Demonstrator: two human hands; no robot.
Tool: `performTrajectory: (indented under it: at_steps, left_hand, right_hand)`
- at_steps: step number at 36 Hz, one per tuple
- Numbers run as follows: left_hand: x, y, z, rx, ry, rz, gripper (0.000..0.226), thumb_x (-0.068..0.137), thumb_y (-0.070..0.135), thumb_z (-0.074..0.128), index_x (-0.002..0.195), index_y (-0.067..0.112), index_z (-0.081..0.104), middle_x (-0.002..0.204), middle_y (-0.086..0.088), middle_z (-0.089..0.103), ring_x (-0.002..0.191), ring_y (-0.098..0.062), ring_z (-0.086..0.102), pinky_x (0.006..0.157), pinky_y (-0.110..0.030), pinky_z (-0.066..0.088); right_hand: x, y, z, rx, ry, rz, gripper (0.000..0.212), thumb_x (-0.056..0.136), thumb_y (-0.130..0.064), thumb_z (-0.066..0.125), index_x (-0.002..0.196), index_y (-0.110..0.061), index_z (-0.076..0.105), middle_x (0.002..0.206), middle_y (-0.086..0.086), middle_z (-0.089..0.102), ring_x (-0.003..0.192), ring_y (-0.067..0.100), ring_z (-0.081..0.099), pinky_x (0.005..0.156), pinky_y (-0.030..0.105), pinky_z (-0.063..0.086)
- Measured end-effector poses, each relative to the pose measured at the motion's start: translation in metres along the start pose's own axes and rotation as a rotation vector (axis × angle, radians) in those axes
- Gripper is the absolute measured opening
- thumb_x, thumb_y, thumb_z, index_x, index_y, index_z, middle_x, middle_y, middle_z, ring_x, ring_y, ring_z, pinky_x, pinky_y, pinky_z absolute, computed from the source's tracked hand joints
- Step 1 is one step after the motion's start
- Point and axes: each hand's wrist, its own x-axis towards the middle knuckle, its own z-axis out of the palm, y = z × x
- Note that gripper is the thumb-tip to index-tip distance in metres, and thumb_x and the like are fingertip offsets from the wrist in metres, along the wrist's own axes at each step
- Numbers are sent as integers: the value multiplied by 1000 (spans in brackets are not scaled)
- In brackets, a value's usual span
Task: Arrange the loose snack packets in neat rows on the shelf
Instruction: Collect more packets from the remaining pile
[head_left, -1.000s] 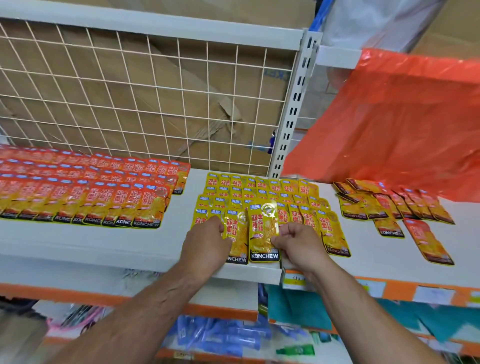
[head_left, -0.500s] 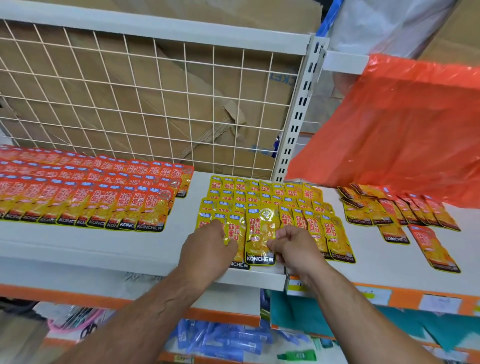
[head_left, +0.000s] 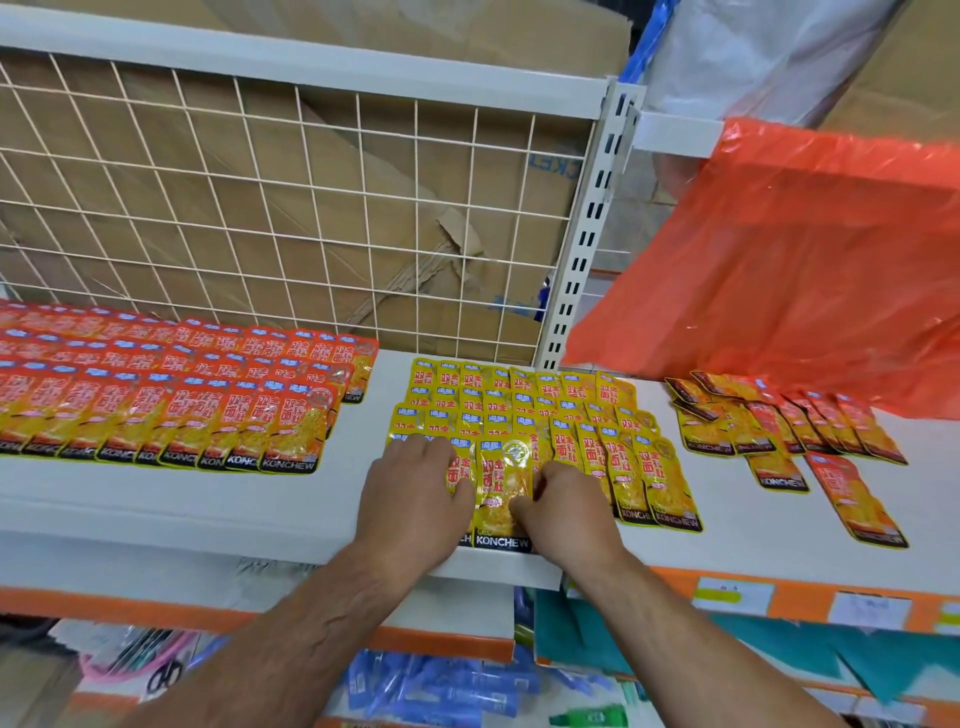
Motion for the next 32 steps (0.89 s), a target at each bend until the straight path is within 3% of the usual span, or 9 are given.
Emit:
performTrajectory:
  at_steps: [10,15,19,22,32]
  left_hand:
    - [-2,7,9,12,73,80,27,74,36,60,89,16,69,81,-3,62,75,-27,58,65,-37,49]
    - [1,22,15,29,74,124,27,73,37,63,91,19,70,83,-1,63,79,-26,58,68,-39,49]
    - [4,40,24,15,34,180,28,73,40,60,93,22,70,84,3,64,82,-25,59,71,-39,48]
    - [6,58,32,-21,1,217,30,73,41,60,94,22,70,86,4,65,85,-25,60,73,-39,48]
    - [14,138,63,-91,-64,363,37,76,46,46,95,24,69,88,5,64,87,-24,58,76,-40,48]
  right_hand:
    - [-2,1,0,-128,48,-40,26,82,-35,67,93,-17,52,80,1,63,75,26,61,61,33,48]
    - [-13,9,-9,-204,127,-133,29,88,-47,59,99,-22,52,90,-3,65,86,24,64,61,31,42]
    - [-19,26,-21,-264,202,-189,31,90,-46,58,107,-21,60,104,0,62,102,24,58,72,33,44]
    - [-24,45,-33,-293,240,-219,28,87,-41,62,103,-18,63,99,4,62,98,27,58,71,33,44]
    - [-27,115,-86,-302,270,-32,31,89,-43,56,114,-23,61,110,-1,60,109,22,55,82,34,48]
